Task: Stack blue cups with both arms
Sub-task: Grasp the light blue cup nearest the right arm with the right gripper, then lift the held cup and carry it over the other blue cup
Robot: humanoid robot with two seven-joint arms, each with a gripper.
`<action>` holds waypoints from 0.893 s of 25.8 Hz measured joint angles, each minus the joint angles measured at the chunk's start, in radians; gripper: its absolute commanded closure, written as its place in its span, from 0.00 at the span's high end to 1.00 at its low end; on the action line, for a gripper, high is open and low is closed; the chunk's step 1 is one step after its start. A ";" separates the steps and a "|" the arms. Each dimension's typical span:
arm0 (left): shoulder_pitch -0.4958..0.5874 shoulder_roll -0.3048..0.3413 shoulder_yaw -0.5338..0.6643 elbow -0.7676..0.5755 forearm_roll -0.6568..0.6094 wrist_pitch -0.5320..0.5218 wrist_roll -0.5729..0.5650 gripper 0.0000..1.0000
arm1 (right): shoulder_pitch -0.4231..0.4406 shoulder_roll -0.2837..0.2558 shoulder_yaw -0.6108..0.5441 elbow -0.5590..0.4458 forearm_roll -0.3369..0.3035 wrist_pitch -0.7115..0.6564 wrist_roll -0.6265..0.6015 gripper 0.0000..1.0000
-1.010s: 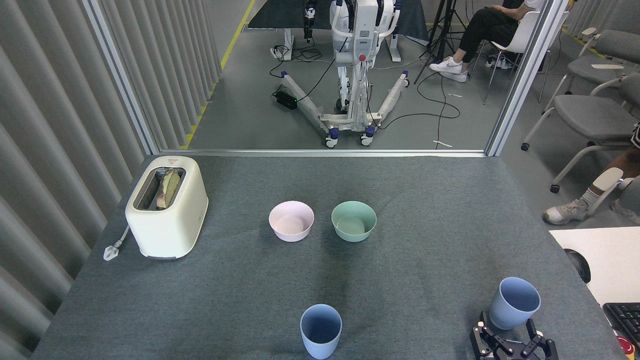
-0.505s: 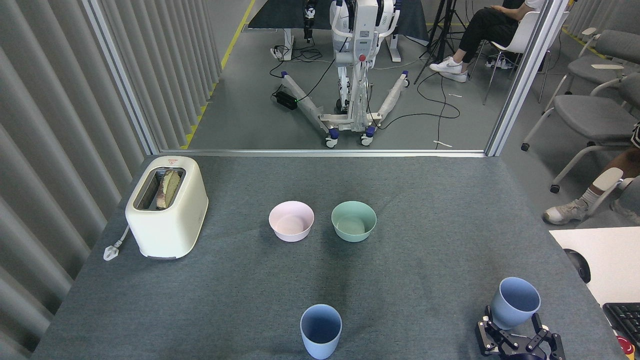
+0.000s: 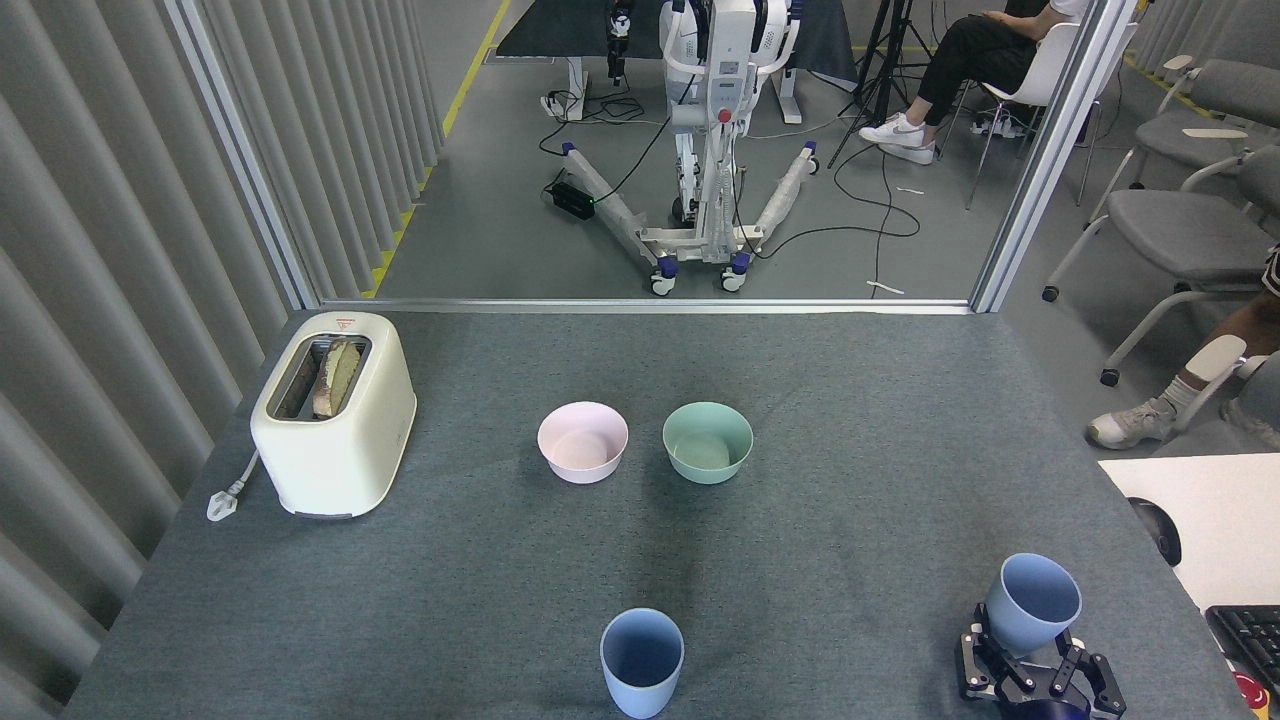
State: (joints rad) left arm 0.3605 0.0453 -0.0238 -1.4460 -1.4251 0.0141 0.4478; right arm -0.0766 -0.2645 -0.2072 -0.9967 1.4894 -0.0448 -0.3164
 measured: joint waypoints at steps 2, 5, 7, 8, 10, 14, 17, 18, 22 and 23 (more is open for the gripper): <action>0.000 0.000 0.000 0.000 0.000 0.000 0.000 1.00 | 0.000 0.002 0.000 -0.001 0.000 0.000 0.001 0.62; 0.001 0.001 0.001 0.000 0.000 0.000 0.000 1.00 | 0.002 0.003 -0.001 -0.012 -0.003 0.000 0.003 0.62; 0.001 0.001 0.000 0.000 0.000 0.000 0.001 1.00 | 0.004 -0.001 -0.003 -0.050 -0.006 -0.007 0.005 0.62; 0.001 0.001 0.000 0.000 0.000 0.000 0.001 1.00 | 0.005 -0.007 -0.003 -0.083 -0.008 -0.014 0.015 0.63; 0.001 0.001 -0.001 -0.001 0.000 0.000 0.002 1.00 | 0.005 -0.014 -0.002 -0.151 -0.009 -0.038 0.047 0.63; 0.001 0.000 -0.002 -0.001 0.000 0.000 0.004 1.00 | -0.034 -0.014 0.048 -0.267 -0.006 -0.077 0.119 0.63; 0.001 -0.001 -0.001 -0.001 0.000 0.000 0.005 1.00 | -0.067 0.002 0.172 -0.312 -0.002 -0.081 0.161 0.63; 0.001 -0.001 -0.001 -0.001 0.000 0.000 0.005 1.00 | -0.071 0.012 0.220 -0.333 -0.001 -0.075 0.173 0.63; 0.002 -0.001 0.000 0.000 0.005 0.001 0.006 1.00 | -0.058 0.045 0.384 -0.436 0.008 -0.062 0.223 0.63; 0.002 -0.001 0.000 0.000 0.010 0.001 0.006 1.00 | -0.044 0.050 0.420 -0.465 0.012 -0.060 0.232 0.63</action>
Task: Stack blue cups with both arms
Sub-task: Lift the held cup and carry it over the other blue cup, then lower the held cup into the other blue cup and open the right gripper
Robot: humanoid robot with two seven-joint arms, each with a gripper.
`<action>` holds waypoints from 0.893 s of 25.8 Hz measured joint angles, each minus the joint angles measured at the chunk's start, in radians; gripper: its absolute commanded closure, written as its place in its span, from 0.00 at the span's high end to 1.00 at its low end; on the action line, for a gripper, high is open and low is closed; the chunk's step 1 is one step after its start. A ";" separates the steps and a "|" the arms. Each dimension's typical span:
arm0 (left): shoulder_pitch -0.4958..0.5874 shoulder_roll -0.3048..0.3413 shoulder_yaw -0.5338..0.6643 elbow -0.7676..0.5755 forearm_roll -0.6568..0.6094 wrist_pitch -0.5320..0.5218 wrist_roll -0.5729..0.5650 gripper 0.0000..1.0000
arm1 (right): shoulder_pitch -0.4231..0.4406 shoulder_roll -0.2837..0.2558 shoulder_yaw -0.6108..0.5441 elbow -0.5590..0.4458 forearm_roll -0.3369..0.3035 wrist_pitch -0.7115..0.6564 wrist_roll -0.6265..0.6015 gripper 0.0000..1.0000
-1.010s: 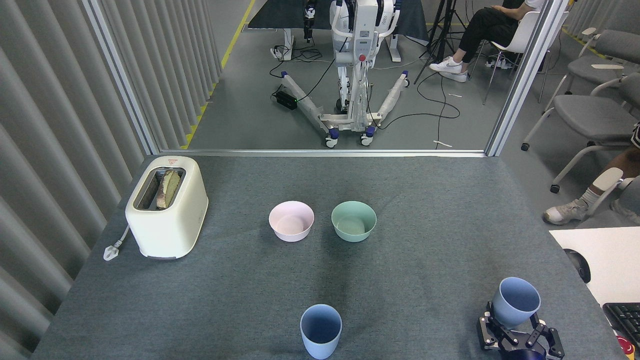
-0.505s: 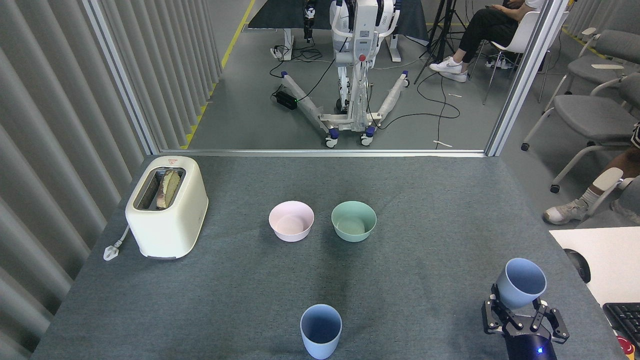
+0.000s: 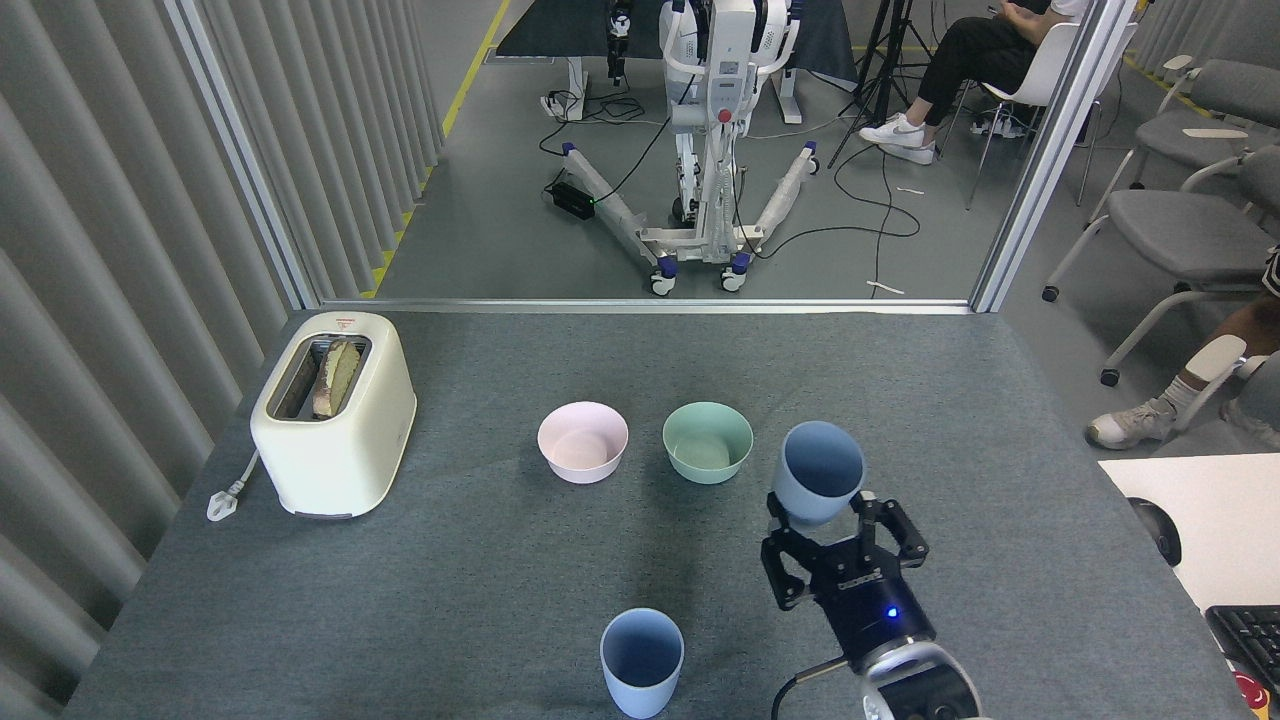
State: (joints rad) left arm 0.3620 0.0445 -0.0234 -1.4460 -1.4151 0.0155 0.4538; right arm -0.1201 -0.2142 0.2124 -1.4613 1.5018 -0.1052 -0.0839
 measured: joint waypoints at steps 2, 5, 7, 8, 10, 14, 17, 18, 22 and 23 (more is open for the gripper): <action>0.000 0.000 0.001 0.001 0.010 0.000 0.001 1.00 | 0.031 0.011 0.057 -0.054 0.011 0.004 0.015 0.63; 0.000 0.000 0.001 0.005 0.019 0.000 0.001 1.00 | 0.097 0.032 0.121 -0.114 0.041 0.005 0.031 0.63; 0.000 0.000 0.001 0.007 0.022 0.000 0.002 1.00 | 0.143 0.045 0.152 -0.140 0.072 0.005 0.041 0.63; -0.001 -0.001 0.001 0.009 0.023 0.000 0.002 1.00 | 0.159 0.055 0.164 -0.149 0.086 0.005 0.041 0.63; -0.003 -0.002 0.001 0.013 0.025 0.000 0.002 1.00 | 0.190 0.084 0.183 -0.157 0.118 0.006 0.042 0.63; -0.007 -0.002 0.001 0.019 0.026 0.000 0.002 1.00 | 0.211 0.143 0.206 -0.163 0.166 0.005 0.044 0.64; -0.007 -0.002 0.002 0.020 0.026 0.000 0.002 1.00 | 0.218 0.158 0.216 -0.163 0.179 0.004 0.046 0.64; -0.007 -0.002 0.002 0.020 0.027 0.000 0.002 1.00 | 0.222 0.161 0.220 -0.163 0.180 0.004 0.048 0.64; -0.008 -0.003 0.002 0.022 0.027 0.000 0.002 1.00 | 0.238 0.163 0.227 -0.163 0.184 0.004 0.050 0.64; -0.008 -0.003 0.002 0.022 0.027 0.000 0.002 1.00 | 0.240 0.163 0.228 -0.162 0.184 0.004 0.051 0.64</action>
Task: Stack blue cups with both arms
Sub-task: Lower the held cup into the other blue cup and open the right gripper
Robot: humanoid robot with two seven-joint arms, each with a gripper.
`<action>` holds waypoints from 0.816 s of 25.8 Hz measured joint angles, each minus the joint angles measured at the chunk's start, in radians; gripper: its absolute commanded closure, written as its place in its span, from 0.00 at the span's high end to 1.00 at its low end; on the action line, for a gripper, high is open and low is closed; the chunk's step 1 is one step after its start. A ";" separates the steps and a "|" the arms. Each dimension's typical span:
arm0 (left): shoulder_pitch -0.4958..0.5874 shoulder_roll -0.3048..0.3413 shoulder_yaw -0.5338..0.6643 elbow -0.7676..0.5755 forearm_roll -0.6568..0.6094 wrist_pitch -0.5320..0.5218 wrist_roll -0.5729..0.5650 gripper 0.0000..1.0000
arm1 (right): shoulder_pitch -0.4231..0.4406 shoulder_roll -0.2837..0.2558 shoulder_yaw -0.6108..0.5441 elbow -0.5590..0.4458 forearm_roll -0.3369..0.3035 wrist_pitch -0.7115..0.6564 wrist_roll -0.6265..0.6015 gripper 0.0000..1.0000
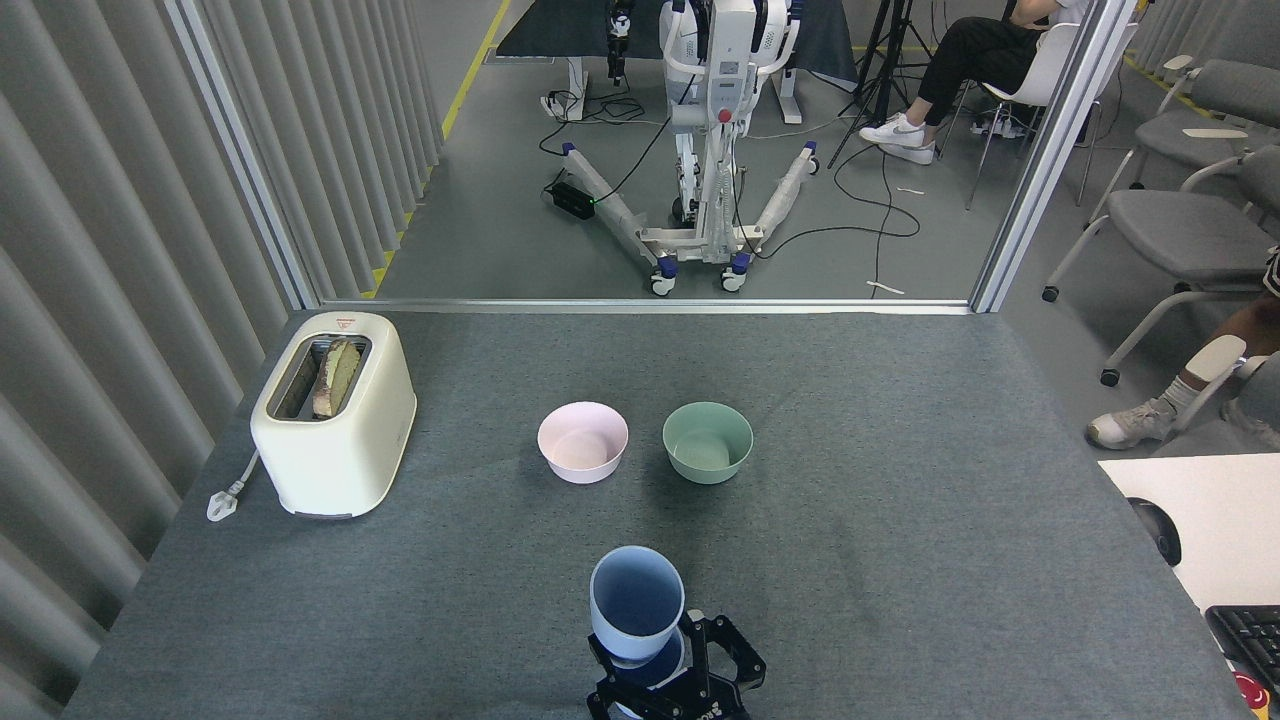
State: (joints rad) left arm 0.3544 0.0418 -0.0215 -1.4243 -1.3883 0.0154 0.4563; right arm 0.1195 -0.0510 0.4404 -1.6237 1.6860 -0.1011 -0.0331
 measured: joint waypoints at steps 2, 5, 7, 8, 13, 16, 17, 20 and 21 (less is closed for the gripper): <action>0.000 0.000 0.000 0.000 0.000 0.000 0.000 1.00 | 0.004 -0.002 0.000 0.004 0.001 0.002 0.001 0.64; 0.000 0.001 0.000 0.000 0.000 0.000 0.000 1.00 | 0.004 -0.004 0.000 0.010 0.001 0.006 0.002 0.64; 0.000 0.001 0.000 0.000 0.000 0.000 0.001 1.00 | 0.002 -0.005 -0.001 0.014 0.001 0.009 0.000 0.64; 0.000 0.001 0.000 0.001 0.000 0.000 0.001 1.00 | 0.001 -0.006 -0.002 0.017 0.001 0.011 -0.001 0.64; 0.000 0.001 0.000 0.001 0.000 0.000 0.001 1.00 | -0.004 -0.008 -0.007 0.031 0.001 0.014 -0.007 0.64; 0.000 0.001 0.000 0.003 0.000 0.000 0.001 1.00 | -0.006 -0.010 -0.010 0.039 0.001 0.016 -0.008 0.64; 0.000 0.001 0.000 0.004 0.000 0.000 0.001 1.00 | -0.007 -0.011 -0.011 0.041 0.001 0.016 -0.008 0.65; 0.000 0.001 0.000 0.008 0.000 0.000 0.001 1.00 | -0.008 -0.012 -0.012 0.046 0.001 0.019 -0.010 0.77; 0.000 0.001 0.000 0.009 0.000 0.000 0.001 1.00 | -0.009 -0.012 -0.012 0.046 0.001 0.019 -0.010 0.84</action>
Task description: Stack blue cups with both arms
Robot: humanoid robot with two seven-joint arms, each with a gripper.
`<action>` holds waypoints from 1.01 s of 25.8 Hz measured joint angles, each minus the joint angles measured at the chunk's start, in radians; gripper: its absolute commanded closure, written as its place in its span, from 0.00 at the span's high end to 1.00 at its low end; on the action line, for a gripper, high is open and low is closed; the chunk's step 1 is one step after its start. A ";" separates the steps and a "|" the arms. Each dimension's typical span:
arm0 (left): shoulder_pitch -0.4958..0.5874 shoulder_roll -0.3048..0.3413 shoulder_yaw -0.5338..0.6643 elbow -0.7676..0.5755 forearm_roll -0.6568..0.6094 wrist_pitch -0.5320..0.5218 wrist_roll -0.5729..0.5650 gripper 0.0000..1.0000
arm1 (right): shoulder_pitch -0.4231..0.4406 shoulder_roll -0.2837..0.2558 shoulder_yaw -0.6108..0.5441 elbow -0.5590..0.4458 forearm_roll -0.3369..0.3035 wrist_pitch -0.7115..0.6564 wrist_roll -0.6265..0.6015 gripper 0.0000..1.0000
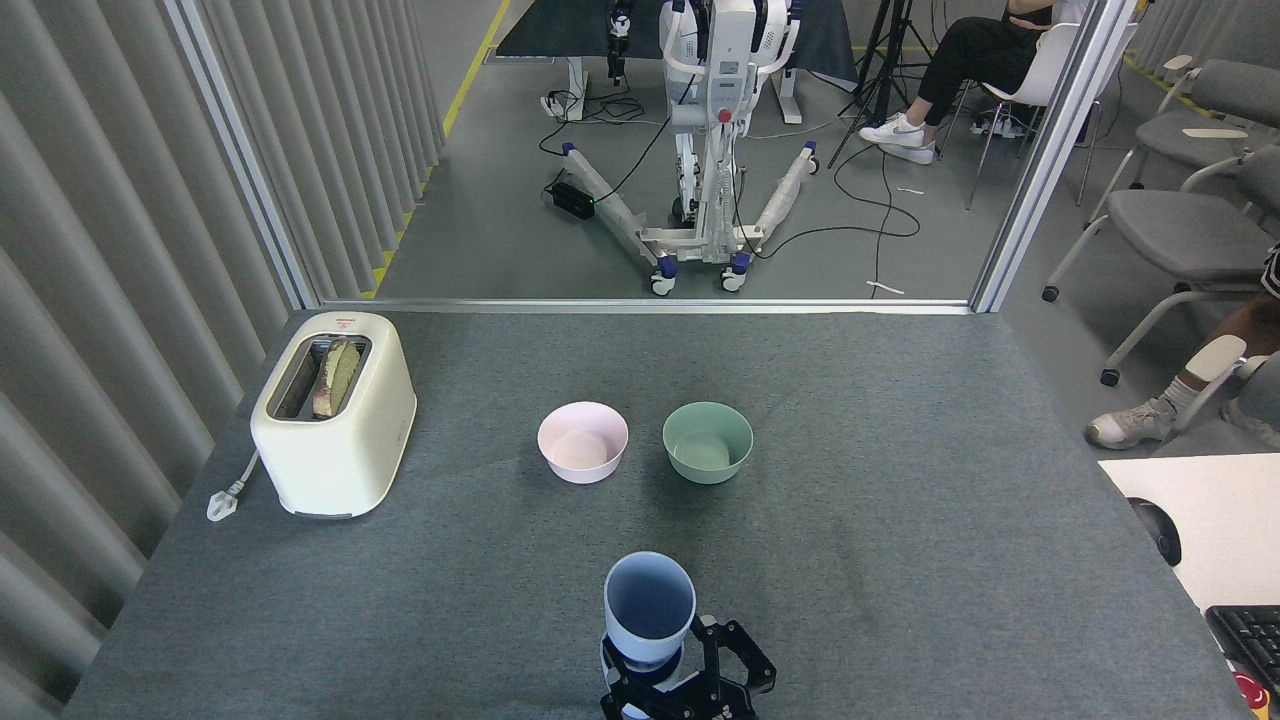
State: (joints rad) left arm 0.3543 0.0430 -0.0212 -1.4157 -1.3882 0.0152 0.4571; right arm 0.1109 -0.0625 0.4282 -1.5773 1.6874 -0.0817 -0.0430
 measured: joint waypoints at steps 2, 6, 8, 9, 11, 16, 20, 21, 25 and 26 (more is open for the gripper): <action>0.000 0.000 0.001 0.001 0.000 -0.001 0.000 1.00 | 0.000 0.000 0.000 0.001 0.000 0.002 0.000 0.94; 0.000 0.001 0.001 0.001 0.000 -0.001 0.000 1.00 | 0.000 0.002 0.000 0.002 0.000 0.003 0.000 0.99; 0.000 0.001 0.002 0.001 -0.001 -0.001 0.000 1.00 | 0.000 0.002 0.000 0.002 0.000 0.003 0.000 0.99; 0.000 0.001 0.002 0.001 -0.001 -0.001 0.000 1.00 | 0.000 0.002 0.000 0.002 -0.001 0.002 0.000 0.99; 0.000 0.002 0.002 0.001 -0.001 -0.001 0.000 1.00 | 0.000 0.002 0.000 0.002 -0.001 0.002 -0.001 0.99; 0.000 0.003 0.003 0.000 -0.002 -0.001 0.000 1.00 | 0.001 0.002 0.000 0.002 -0.001 -0.001 -0.004 0.99; 0.001 0.003 0.003 0.000 -0.002 -0.001 0.000 1.00 | 0.002 0.003 0.000 -0.003 -0.003 -0.004 0.001 0.99; 0.001 0.003 0.003 0.000 -0.002 -0.001 0.000 1.00 | 0.002 0.004 0.000 -0.006 -0.003 -0.005 -0.003 0.99; 0.002 0.003 0.003 -0.002 -0.002 -0.001 0.000 1.00 | -0.004 0.011 -0.001 -0.019 -0.003 -0.009 -0.036 0.99; 0.003 0.003 0.003 -0.003 -0.002 -0.001 0.000 1.00 | -0.005 0.012 -0.001 -0.024 -0.004 -0.009 -0.043 0.99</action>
State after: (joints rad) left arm 0.3570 0.0460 -0.0186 -1.4185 -1.3898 0.0138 0.4573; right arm 0.1059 -0.0506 0.4276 -1.6011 1.6837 -0.0910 -0.0863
